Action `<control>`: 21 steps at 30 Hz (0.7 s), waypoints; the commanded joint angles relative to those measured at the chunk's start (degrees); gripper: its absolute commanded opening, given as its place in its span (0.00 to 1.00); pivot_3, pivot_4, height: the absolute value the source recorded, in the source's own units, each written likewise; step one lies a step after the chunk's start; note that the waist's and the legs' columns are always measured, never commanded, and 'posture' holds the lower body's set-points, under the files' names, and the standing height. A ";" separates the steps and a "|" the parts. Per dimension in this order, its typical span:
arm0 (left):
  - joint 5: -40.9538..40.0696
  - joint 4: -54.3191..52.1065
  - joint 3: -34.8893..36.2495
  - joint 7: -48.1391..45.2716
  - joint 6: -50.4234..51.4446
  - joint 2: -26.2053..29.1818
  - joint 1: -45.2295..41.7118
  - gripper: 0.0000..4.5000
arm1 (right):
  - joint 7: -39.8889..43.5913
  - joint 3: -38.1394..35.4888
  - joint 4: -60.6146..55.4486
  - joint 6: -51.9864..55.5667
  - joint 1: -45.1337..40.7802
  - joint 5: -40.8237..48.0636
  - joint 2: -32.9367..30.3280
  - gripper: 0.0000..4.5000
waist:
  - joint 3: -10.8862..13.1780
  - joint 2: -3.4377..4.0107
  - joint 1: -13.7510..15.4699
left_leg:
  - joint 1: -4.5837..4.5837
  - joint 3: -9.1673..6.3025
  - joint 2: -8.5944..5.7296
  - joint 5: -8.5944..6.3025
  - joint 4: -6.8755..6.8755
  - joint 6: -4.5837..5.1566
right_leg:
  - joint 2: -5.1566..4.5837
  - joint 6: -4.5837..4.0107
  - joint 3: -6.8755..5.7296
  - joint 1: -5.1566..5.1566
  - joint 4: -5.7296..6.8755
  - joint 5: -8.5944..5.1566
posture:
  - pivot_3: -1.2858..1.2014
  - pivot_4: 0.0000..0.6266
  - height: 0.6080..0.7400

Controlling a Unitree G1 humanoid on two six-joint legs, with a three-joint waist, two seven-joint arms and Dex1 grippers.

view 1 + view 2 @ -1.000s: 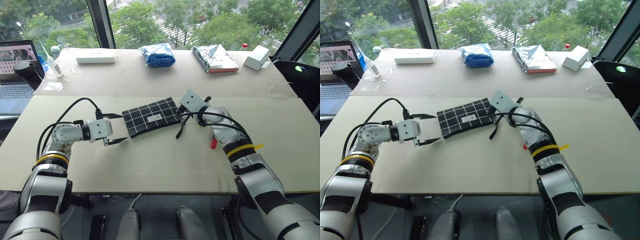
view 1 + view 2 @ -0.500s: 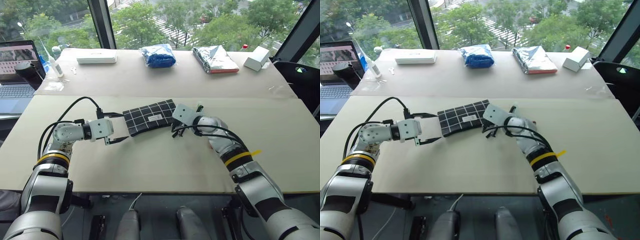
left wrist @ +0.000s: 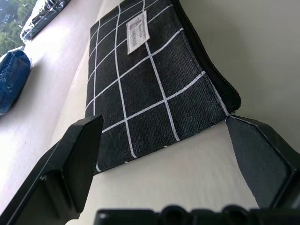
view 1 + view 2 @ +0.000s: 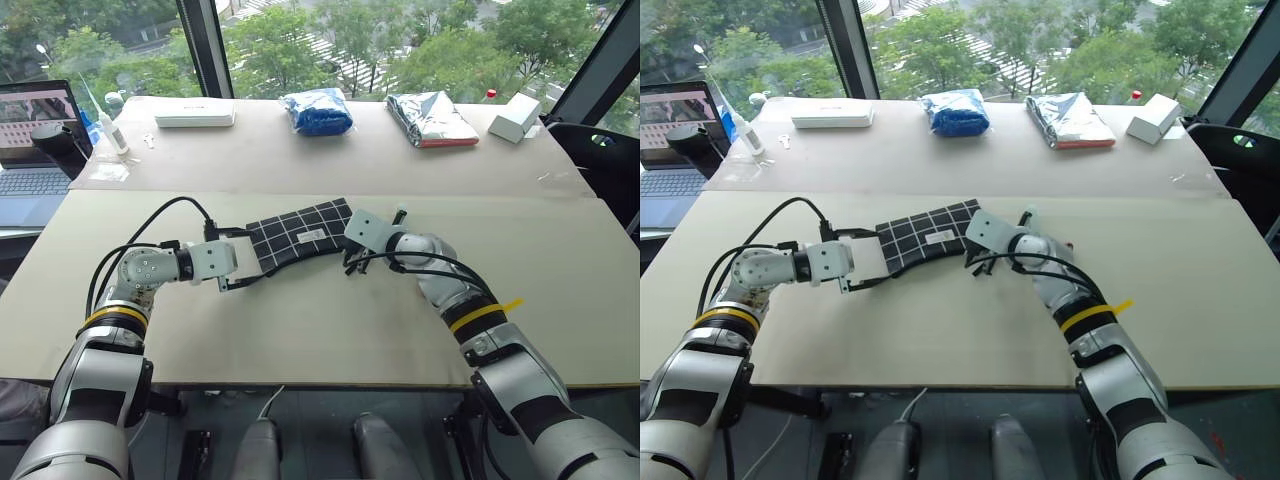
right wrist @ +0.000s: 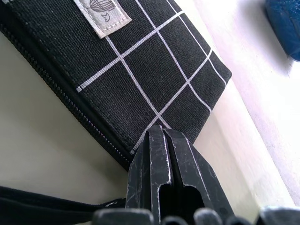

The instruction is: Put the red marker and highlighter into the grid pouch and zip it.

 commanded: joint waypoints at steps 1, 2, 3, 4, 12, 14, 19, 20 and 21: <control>3.30 0.79 -1.50 3.31 -2.04 0.21 -1.82 1.00 | 0.65 -0.02 -0.57 0.74 1.40 -0.14 -0.16 0.01 | 0.00 0.00 0.10 | 0.00 0.00 0.00 0.00 0.00 0.00 | 0.00 0.00 0.00 0.01 0.00 0.00 | 0.52 0.24 1.00; 4.07 1.18 -1.78 4.50 -2.27 0.24 -2.12 1.00 | 0.66 -0.07 -0.67 0.79 1.45 -0.16 -0.15 0.01 | 0.00 0.00 0.16 | 0.00 0.00 0.00 0.00 0.01 0.00 | 0.00 0.00 0.01 0.02 0.00 0.00 | 0.52 0.24 1.00; 5.58 1.45 -2.44 6.40 -2.74 0.45 -2.52 1.00 | 0.69 -0.13 -0.78 0.84 1.48 -0.15 -0.12 0.01 | 0.00 0.00 0.19 | 0.01 0.00 0.00 0.00 0.01 0.00 | 0.00 0.00 0.01 0.02 0.00 0.00 | 0.52 0.24 1.00; 6.79 1.64 -3.03 7.71 -3.11 0.64 -2.79 1.00 | 0.71 -0.19 -0.92 0.92 1.53 -0.14 -0.08 0.01 | 0.00 0.00 0.24 | 0.01 0.00 0.00 0.00 0.01 0.00 | 0.00 0.00 0.01 0.02 0.00 0.00 | 0.52 0.24 1.00; 6.61 2.25 -4.10 2.47 -1.47 2.45 -5.41 1.00 | 0.71 -0.54 -1.45 1.42 1.86 -0.10 0.13 0.01 | 0.00 0.00 0.36 | 0.34 0.01 0.00 0.00 -0.02 0.00 | 0.01 0.01 0.00 0.37 -0.06 -0.01 | 0.52 0.24 1.00; 4.77 2.31 -3.50 -2.15 0.66 3.00 -5.57 1.00 | 0.65 -0.54 -1.21 1.37 1.74 -0.11 0.22 0.01 | 0.00 0.00 0.21 | 0.34 0.01 0.00 0.00 -0.03 0.00 | 0.01 0.02 0.00 0.37 -0.06 -0.01 | 0.52 0.24 1.00; 2.18 1.77 -2.33 -9.50 6.05 4.88 -5.89 1.00 | 0.61 -0.67 -0.56 1.14 1.16 -0.05 0.40 0.01 | 0.00 0.00 -0.33 | 0.36 0.00 0.00 0.00 -0.08 0.00 | 0.01 0.02 0.00 0.37 -0.07 -0.02 | 0.52 0.24 1.00; 2.20 1.64 -2.31 -9.40 6.12 4.95 -5.92 1.00 | 0.61 -0.71 -0.45 1.09 1.06 -0.02 0.41 0.01 | 0.00 0.00 -0.32 | 0.35 0.00 0.00 0.00 -0.08 0.00 | 0.01 0.03 0.00 0.37 -0.07 -0.02 | 0.52 0.24 1.00; 2.61 1.70 -2.52 -8.97 6.00 4.91 -5.79 1.00 | 0.56 -0.72 -0.39 1.04 1.02 -0.02 0.46 0.01 | 0.00 0.00 -0.29 | 0.36 -0.01 0.00 0.00 -0.08 0.00 | 0.01 0.03 -0.01 0.37 -0.07 -0.02 | 0.52 0.24 1.00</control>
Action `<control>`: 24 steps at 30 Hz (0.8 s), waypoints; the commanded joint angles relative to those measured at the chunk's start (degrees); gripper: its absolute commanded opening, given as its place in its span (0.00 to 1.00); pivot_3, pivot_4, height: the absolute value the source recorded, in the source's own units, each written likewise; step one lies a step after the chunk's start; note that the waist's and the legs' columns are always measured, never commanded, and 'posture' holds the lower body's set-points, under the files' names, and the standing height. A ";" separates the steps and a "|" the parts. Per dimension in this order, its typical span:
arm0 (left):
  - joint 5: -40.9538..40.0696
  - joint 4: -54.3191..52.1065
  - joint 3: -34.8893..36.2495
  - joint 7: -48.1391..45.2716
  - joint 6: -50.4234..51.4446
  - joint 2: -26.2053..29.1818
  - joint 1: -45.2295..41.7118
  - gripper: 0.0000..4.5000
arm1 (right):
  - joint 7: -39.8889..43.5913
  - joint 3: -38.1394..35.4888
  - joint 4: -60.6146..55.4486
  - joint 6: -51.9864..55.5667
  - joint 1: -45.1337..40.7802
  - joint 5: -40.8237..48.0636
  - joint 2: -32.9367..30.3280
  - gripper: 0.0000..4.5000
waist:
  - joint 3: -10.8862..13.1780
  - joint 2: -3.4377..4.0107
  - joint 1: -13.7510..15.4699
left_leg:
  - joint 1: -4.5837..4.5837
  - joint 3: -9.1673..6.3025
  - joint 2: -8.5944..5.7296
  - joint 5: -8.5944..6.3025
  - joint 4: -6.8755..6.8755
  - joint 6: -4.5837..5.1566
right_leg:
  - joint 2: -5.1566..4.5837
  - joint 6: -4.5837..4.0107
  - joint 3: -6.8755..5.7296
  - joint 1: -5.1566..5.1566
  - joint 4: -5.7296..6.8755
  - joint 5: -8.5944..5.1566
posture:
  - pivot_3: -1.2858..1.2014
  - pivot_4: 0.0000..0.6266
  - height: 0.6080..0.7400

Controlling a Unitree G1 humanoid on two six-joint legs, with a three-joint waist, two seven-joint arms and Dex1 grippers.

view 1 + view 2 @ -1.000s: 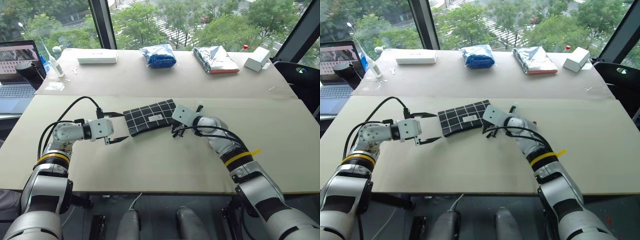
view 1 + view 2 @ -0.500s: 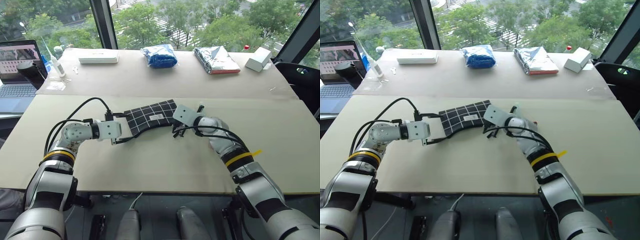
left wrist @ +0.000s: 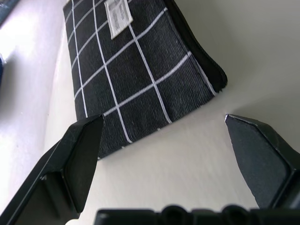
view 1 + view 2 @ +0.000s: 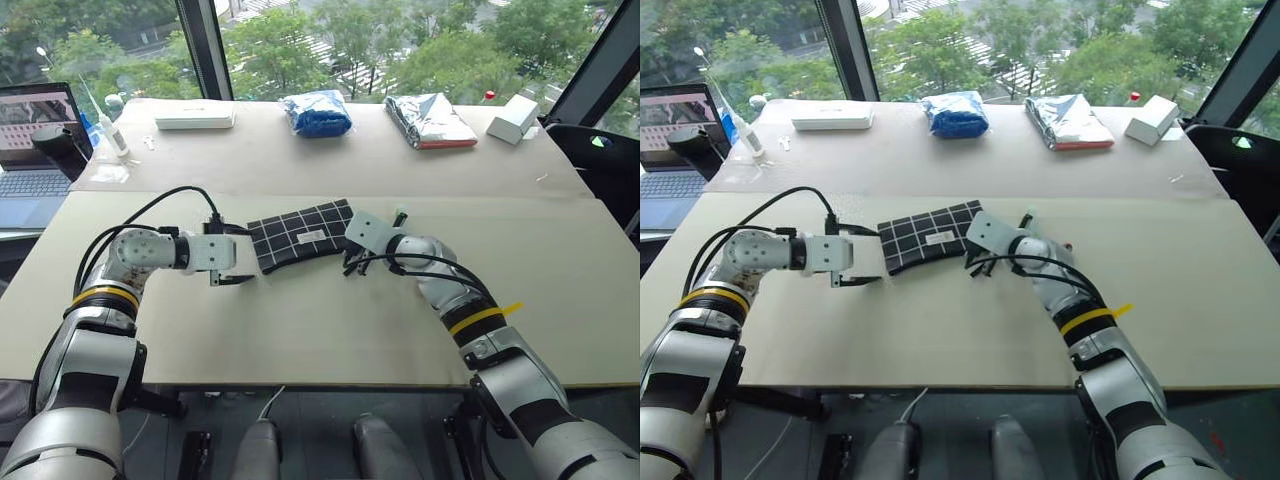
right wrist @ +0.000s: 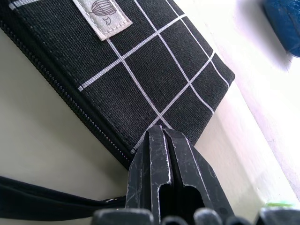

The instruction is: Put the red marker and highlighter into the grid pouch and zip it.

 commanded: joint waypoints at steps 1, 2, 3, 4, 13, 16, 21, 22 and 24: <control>0.84 0.18 -0.18 0.66 0.10 0.77 -0.40 1.00 | 0.52 -0.03 0.72 0.25 -0.06 -0.06 0.00 0.01 | 0.00 0.00 0.04 | 0.00 -0.01 0.00 0.00 0.01 0.00 | 0.00 0.00 0.00 0.01 -0.01 0.00 | 0.52 0.24 1.00; 2.28 0.32 -0.79 3.17 -0.93 0.47 -0.40 1.00 | 0.48 -0.05 0.69 0.26 -0.06 -0.05 0.04 0.01 | 0.00 0.00 0.04 | 0.00 -0.02 0.00 0.00 0.01 0.00 | 0.00 0.00 -0.01 0.03 -0.01 0.00 | 0.52 0.24 1.00; 3.36 0.47 -1.25 5.17 -1.75 0.14 -0.45 1.00 | 0.45 -0.07 0.66 0.26 -0.07 -0.04 0.06 0.01 | 0.00 0.00 0.08 | 0.01 -0.02 0.00 0.00 0.02 0.00 | 0.00 0.00 0.00 0.04 -0.01 0.00 | 0.52 0.24 1.00; 4.17 0.70 -1.59 7.01 -2.41 -0.44 -0.51 1.00 | 0.45 -0.08 0.52 0.34 -0.03 -0.02 0.09 0.01 | 0.00 0.00 0.14 | 0.02 -0.02 0.00 0.00 0.02 0.00 | 0.00 0.00 0.00 0.05 -0.01 0.00 | 0.52 0.24 1.00; 11.48 2.89 -5.97 19.27 -5.92 -4.10 -1.94 1.00 | 0.99 -0.39 -1.74 1.54 0.90 0.31 -0.12 0.01 | 0.00 0.00 1.12 | 0.19 -0.02 -0.01 0.00 0.08 0.00 | -0.01 0.02 0.00 0.29 -0.03 -0.01 | 0.52 0.24 1.00; 13.25 3.95 -7.19 22.15 -5.71 -4.52 -2.96 1.00 | 1.28 -0.46 -2.97 2.30 1.55 0.45 -0.18 0.01 | 0.00 0.00 1.43 | 0.20 -0.02 -0.01 0.00 0.08 0.00 | -0.01 0.02 0.00 0.31 -0.03 -0.01 | 0.52 0.24 1.00; 14.15 4.98 -7.97 24.46 -6.15 -5.16 -3.90 1.00 | 1.32 -0.67 -3.96 3.12 2.04 0.51 -0.32 0.01 | 0.00 0.00 1.57 | 0.26 -0.01 -0.01 0.00 0.08 0.00 | 0.00 0.08 -0.01 0.36 -0.02 -0.05 | 0.52 0.24 1.00; 13.98 5.01 -7.86 24.93 -6.47 -5.45 -4.09 1.00 | 1.28 -0.69 -4.10 3.25 2.13 0.50 -0.33 0.01 | 0.00 0.00 1.57 | 0.26 -0.01 -0.01 0.00 0.08 0.00 | 0.00 0.08 -0.01 0.36 -0.02 -0.05 | 0.52 0.24 1.00; 13.76 5.09 -7.81 25.58 -6.98 -5.85 -4.38 1.00 | 1.21 -0.72 -4.32 3.45 2.26 0.49 -0.32 0.01 | 0.00 0.00 1.60 | 0.26 -0.01 -0.01 0.00 0.08 0.00 | -0.01 0.09 -0.01 0.36 -0.03 -0.05 | 0.52 0.24 1.00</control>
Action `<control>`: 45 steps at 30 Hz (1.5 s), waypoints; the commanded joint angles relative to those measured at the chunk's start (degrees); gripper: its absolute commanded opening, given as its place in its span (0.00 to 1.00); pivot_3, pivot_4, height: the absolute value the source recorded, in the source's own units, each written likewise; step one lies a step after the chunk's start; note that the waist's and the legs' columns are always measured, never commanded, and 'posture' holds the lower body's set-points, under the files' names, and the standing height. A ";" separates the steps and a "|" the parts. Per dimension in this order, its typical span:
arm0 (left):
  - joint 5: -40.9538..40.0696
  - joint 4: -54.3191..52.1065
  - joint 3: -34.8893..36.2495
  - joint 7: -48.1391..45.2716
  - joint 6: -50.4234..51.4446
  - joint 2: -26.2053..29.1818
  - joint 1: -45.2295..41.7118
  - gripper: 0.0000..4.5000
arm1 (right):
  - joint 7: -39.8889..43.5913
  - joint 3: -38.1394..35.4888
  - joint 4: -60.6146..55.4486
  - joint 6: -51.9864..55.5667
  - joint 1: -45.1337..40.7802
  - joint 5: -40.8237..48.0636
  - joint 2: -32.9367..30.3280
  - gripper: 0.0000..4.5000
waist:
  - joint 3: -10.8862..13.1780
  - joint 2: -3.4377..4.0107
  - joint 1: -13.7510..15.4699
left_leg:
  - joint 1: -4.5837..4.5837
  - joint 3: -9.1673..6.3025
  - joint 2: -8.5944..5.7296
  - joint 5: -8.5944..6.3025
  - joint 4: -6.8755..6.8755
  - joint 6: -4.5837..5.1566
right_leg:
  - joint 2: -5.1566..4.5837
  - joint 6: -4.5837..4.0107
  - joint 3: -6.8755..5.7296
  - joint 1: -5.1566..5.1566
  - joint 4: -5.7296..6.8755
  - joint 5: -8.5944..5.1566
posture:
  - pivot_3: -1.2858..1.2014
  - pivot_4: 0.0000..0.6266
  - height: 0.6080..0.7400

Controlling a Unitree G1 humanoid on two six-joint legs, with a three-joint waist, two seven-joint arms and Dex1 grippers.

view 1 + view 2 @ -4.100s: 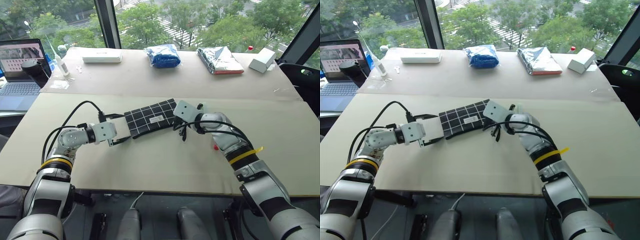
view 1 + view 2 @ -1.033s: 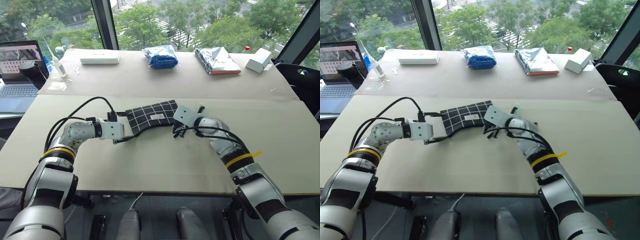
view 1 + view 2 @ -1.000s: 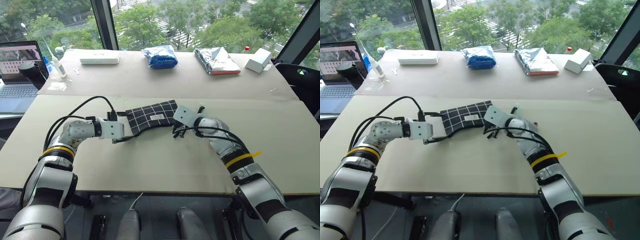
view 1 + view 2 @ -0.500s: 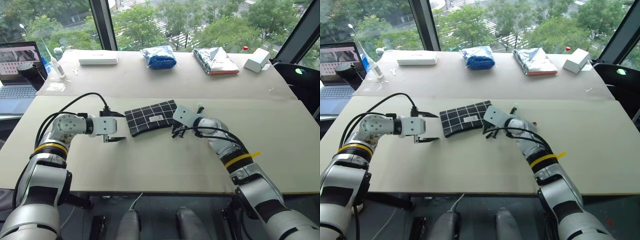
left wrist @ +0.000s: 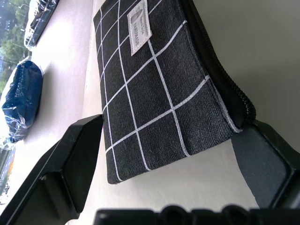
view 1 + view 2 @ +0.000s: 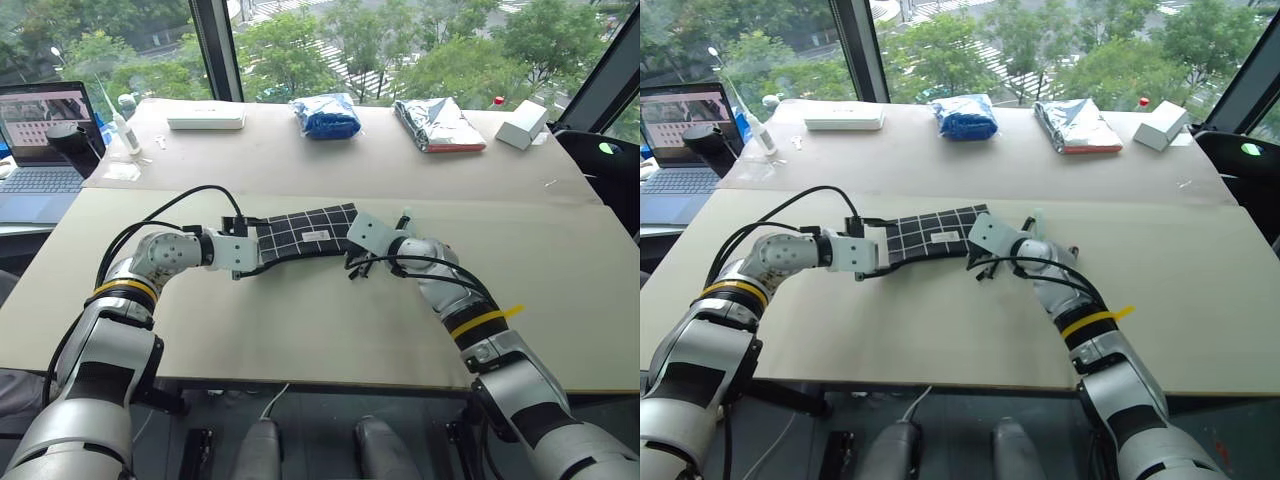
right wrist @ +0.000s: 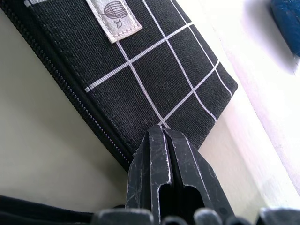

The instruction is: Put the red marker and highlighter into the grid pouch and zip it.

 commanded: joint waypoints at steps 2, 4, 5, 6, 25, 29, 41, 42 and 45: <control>0.91 1.02 -0.69 1.18 -1.24 -1.49 -0.99 1.00 | 0.39 -0.40 -1.70 0.88 1.07 0.42 0.06 0.01 | 0.00 0.00 0.01 | -0.01 0.00 0.00 0.00 0.00 0.00 | 0.00 0.00 0.00 0.00 0.00 0.00 | 0.52 0.24 1.00; 0.83 1.14 -0.66 1.18 -1.59 -1.88 -1.20 1.00 | 0.32 -0.39 -1.64 0.86 1.13 0.41 0.10 0.01 | 0.00 0.00 0.01 | -0.01 0.00 0.00 0.00 0.00 0.00 | 0.00 0.01 0.00 0.00 -0.01 0.00 | 0.52 0.24 1.00; 0.87 1.22 -0.62 1.41 -1.54 -1.97 -1.28 1.00 | 0.26 -0.39 -1.63 0.88 1.13 0.39 0.16 0.01 | 0.00 0.00 0.00 | -0.01 0.00 0.00 0.00 0.00 0.00 | 0.00 0.01 0.00 0.00 -0.02 0.00 | 0.52 0.24 1.00; 0.86 1.33 -0.52 1.70 -1.32 -2.05 -1.33 1.00 | 0.22 -0.41 -1.62 0.91 1.12 0.40 0.20 0.01 | 0.00 0.00 -0.02 | -0.01 0.00 0.00 0.00 0.00 0.00 | 0.00 0.00 0.00 0.00 -0.02 0.00 | 0.52 0.24 1.00; -13.11 1.19 7.86 -20.37 0.47 -3.64 1.62 0.01 | -0.01 -0.52 -0.18 0.06 0.51 0.48 0.04 0.00 | 0.00 0.00 -0.36 | -0.06 0.00 0.00 0.00 -0.04 0.00 | 0.01 -0.03 0.00 -0.06 -0.07 0.01 | 0.52 0.24 1.00; -16.05 0.53 10.06 -25.11 4.14 -3.50 2.55 0.01 | -0.01 -1.24 0.27 0.20 0.36 1.57 0.59 0.00 | 0.00 -0.01 -0.51 | -0.06 -0.01 0.00 0.00 -0.05 0.00 | 0.01 -0.03 -0.01 -0.07 -0.07 0.01 | 0.52 0.24 1.00; -22.56 -4.98 15.54 -30.39 12.41 -1.48 7.41 0.00 | 12.43 -20.71 -11.66 20.00 -5.11 28.93 1.48 0.62 | 0.05 0.02 -1.58 | -0.16 -0.08 0.00 0.00 -0.06 0.00 | 0.01 -0.04 -0.02 -0.11 -0.05 0.02 | 0.52 0.24 1.00; -24.06 -6.10 16.50 -31.04 13.77 -1.66 7.84 0.00 | 13.22 -21.54 -12.99 21.52 -5.40 30.05 0.11 0.62 | 0.06 0.04 -1.51 | -0.20 -0.09 0.00 0.00 -0.06 0.00 | 0.01 -0.04 -0.03 -0.15 -0.04 0.02 | 0.52 0.24 1.00; -26.92 -9.74 18.27 -32.06 17.49 -1.82 9.29 0.00 | 15.16 -22.51 -17.41 24.12 -4.53 32.46 -3.56 0.62 | 0.06 0.04 -1.10 | -0.27 -0.15 0.00 0.00 -0.05 0.00 | 0.00 -0.04 -0.09 -0.16 -0.07 0.02 | 0.52 0.24 1.00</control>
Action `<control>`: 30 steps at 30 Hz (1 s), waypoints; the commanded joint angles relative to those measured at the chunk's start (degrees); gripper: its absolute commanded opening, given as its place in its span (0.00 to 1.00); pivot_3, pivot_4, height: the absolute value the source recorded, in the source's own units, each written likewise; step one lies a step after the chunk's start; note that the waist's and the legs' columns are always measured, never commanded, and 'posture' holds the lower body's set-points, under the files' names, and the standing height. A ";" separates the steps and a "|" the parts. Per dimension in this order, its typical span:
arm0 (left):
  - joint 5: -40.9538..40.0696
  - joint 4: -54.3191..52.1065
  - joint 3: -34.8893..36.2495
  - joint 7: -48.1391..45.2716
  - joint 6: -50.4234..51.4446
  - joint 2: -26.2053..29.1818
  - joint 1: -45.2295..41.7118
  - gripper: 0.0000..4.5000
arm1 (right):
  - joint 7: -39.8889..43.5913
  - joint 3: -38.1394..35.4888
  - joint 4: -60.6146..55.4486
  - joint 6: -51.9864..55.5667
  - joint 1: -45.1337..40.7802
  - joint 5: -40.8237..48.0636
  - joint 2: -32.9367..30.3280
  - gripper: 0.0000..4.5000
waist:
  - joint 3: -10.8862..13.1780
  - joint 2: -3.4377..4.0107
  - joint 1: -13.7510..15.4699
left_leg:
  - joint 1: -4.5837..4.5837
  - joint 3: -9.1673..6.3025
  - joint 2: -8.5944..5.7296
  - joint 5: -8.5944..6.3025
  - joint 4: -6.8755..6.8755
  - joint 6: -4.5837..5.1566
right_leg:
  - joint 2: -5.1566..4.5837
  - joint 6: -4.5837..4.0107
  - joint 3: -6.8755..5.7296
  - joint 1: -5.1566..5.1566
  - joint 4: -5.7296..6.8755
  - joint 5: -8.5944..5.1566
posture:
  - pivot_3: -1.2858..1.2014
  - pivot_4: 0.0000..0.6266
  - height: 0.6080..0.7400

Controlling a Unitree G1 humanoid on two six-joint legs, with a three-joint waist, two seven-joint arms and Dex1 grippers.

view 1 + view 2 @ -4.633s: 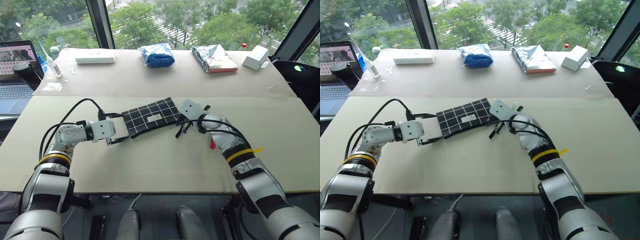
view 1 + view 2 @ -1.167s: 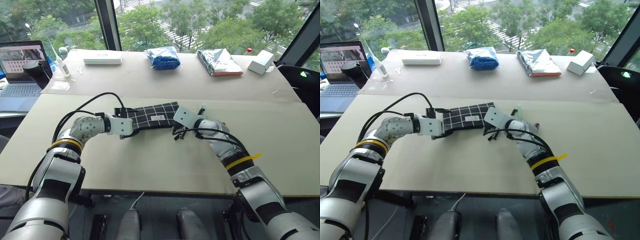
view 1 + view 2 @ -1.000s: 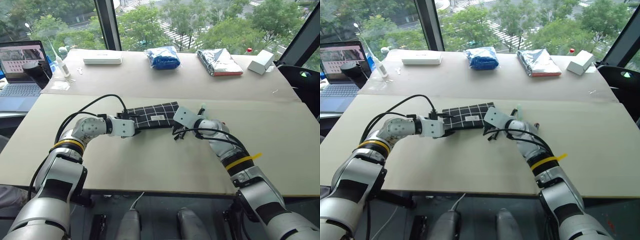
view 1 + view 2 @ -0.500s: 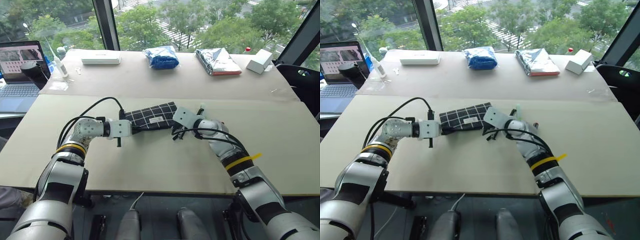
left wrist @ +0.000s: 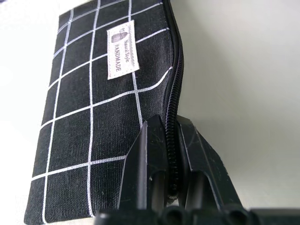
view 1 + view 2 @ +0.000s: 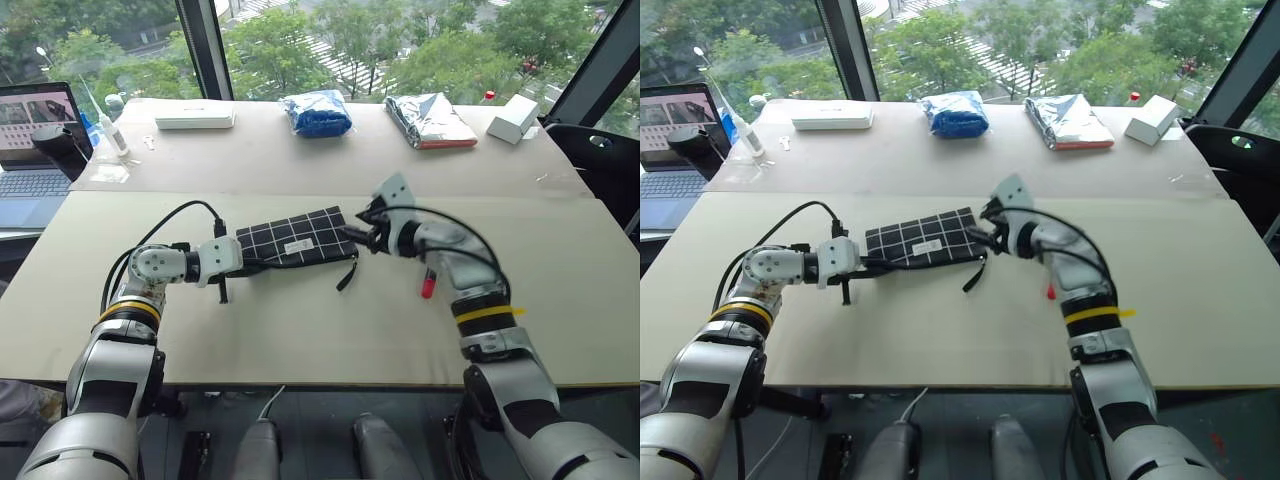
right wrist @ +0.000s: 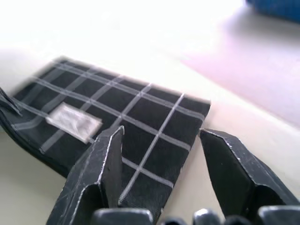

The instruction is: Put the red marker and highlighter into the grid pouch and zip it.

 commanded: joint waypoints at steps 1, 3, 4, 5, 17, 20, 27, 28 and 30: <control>-4.86 -6.08 2.99 -1.24 4.55 0.46 1.34 0.00 | 2.33 -2.66 -7.30 4.32 0.44 4.62 -3.89 0.62 | 0.00 0.00 0.15 | -0.01 0.00 0.00 0.00 -0.01 0.00 | 0.00 0.00 0.00 0.00 -0.03 0.00 | 0.52 0.24 1.00; -6.77 -11.35 4.08 -0.54 8.47 0.47 3.72 0.00 | 3.04 -1.57 -13.25 6.29 4.86 5.01 -6.56 0.62 | 0.00 0.00 0.18 | 0.00 0.00 0.00 0.00 -0.01 0.00 | 0.00 0.00 0.00 0.00 -0.05 0.00 | 0.52 0.24 1.00; -7.38 -13.44 4.33 -0.25 9.93 0.50 4.64 0.00 | 3.12 -0.96 -15.13 6.82 6.36 5.02 -7.39 0.62 | 0.00 0.00 0.19 | -0.01 -0.03 0.00 0.00 -0.03 0.00 | 0.01 0.01 -0.02 0.00 -0.04 -0.01 | 0.52 0.24 1.00; -8.10 -16.21 4.63 0.49 11.84 0.39 5.84 0.00 | 3.05 0.40 -17.46 7.48 8.61 4.51 -8.13 0.62 | 0.00 0.00 0.14 | -0.01 -0.06 0.01 0.00 -0.02 0.00 | 0.01 0.02 -0.03 0.01 -0.02 -0.02 | 0.52 0.24 1.00; -9.69 -36.82 4.38 7.63 25.43 -0.71 15.96 0.00 | -9.42 7.72 -20.27 8.29 15.82 -1.84 -5.04 0.62 | 0.00 0.00 -0.20 | -0.01 0.00 0.01 0.00 0.01 0.00 | 0.01 -0.01 0.04 -0.05 0.00 -0.04 | 0.52 0.24 1.00; -9.79 -39.48 4.23 8.50 27.06 -1.03 17.45 0.00 | -10.94 8.23 -17.76 7.43 14.70 -2.50 -3.48 0.62 | 0.00 0.00 -0.10 | -0.01 0.00 0.01 0.00 0.02 0.00 | 0.01 -0.02 0.04 -0.04 -0.02 -0.03 | 0.52 0.24 1.00; -10.10 -41.72 4.08 9.46 29.05 -1.17 18.59 0.00 | -11.91 9.53 -13.14 5.98 11.95 -2.83 -0.43 0.62 | 0.00 0.00 -0.22 | 0.00 0.00 0.01 0.00 0.01 0.00 | 0.02 -0.02 0.03 -0.04 -0.02 -0.03 | 0.52 0.24 1.00; -10.17 -41.87 4.08 9.53 29.27 -1.17 18.61 0.00 | -12.13 9.64 -12.23 5.48 11.54 -3.08 -0.09 0.62 | 0.00 0.00 -0.20 | 0.00 0.00 0.01 0.00 0.01 0.00 | 0.02 -0.02 0.04 -0.04 -0.02 -0.03 | 0.52 0.24 1.00; -10.23 -42.16 3.98 9.61 29.56 -1.16 18.74 0.00 | -12.37 9.67 -10.87 4.86 10.81 -3.28 0.60 0.62 | 0.00 0.00 -0.15 | 0.00 0.00 0.01 0.00 0.01 0.00 | 0.01 -0.02 0.03 -0.04 -0.02 -0.03 | 0.52 0.24 1.00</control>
